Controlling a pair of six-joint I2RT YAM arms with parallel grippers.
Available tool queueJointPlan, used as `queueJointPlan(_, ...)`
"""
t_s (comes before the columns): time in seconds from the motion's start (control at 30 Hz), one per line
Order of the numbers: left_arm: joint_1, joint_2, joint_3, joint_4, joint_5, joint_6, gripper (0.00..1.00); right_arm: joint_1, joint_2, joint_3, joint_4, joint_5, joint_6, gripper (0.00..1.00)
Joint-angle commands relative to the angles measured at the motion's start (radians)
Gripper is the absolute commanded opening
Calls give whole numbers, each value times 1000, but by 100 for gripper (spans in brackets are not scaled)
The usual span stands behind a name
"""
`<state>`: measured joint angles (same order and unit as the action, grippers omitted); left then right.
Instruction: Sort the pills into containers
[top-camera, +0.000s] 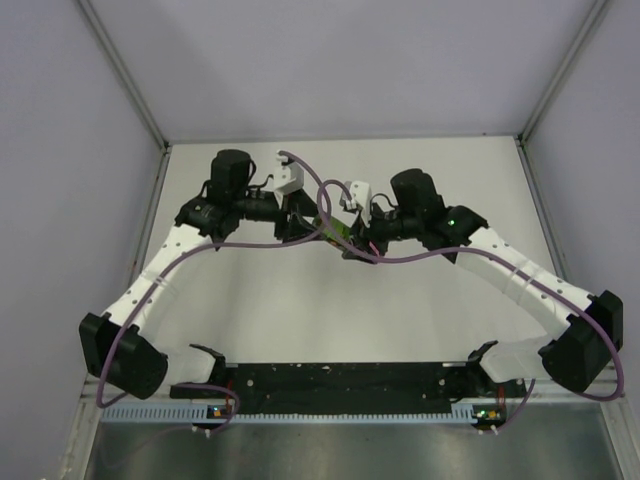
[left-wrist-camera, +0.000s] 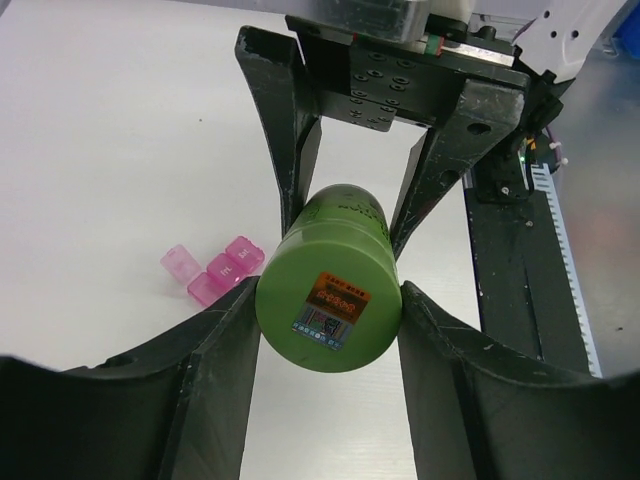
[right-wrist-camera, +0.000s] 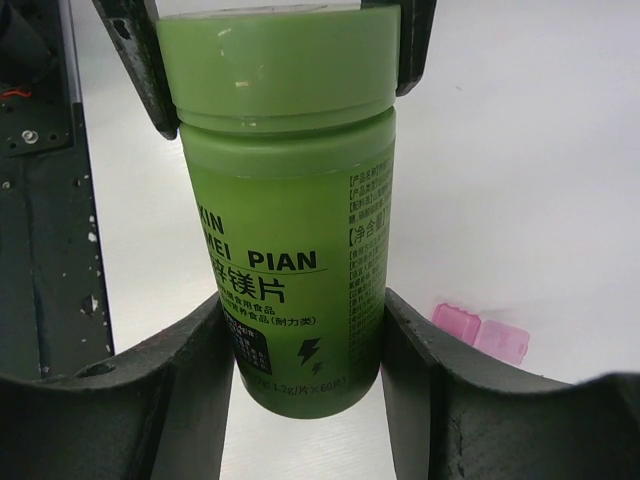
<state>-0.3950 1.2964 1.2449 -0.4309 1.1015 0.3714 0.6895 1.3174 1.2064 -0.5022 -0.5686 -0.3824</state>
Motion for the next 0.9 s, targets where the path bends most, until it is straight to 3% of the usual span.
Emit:
queueJointPlan(0.0, -1, 14, -27, 162, 0, -173, 18, -5, -14, 13, 99, 71, 16, 0)
queueJointPlan(0.1, 1, 17, -64, 274, -47, -302, 1, -7, -15, 7, 129, 142, 36, 0)
queueJointPlan(0.13, 1, 17, -74, 314, -70, -362, 0, -7, -15, 4, 140, 177, 43, 0)
queueJointPlan(0.3, -1, 37, -73, 405, -270, -619, 0, -5, -7, 1, 192, 326, 85, 0)
queueJointPlan(0.43, -1, 66, -32, 347, -501, -817, 0, -5, 5, -14, 240, 430, 115, 0)
queueJointPlan(0.6, -1, 136, 37, 267, -523, -956, 0, 16, 28, -16, 266, 530, 123, 0)
queueJointPlan(0.7, -11, 165, 74, 218, -557, -964, 0, 33, 40, -15, 272, 594, 122, 0)
queueJointPlan(0.87, -25, 169, 91, 181, -598, -945, 20, 38, 46, -11, 275, 625, 122, 0)
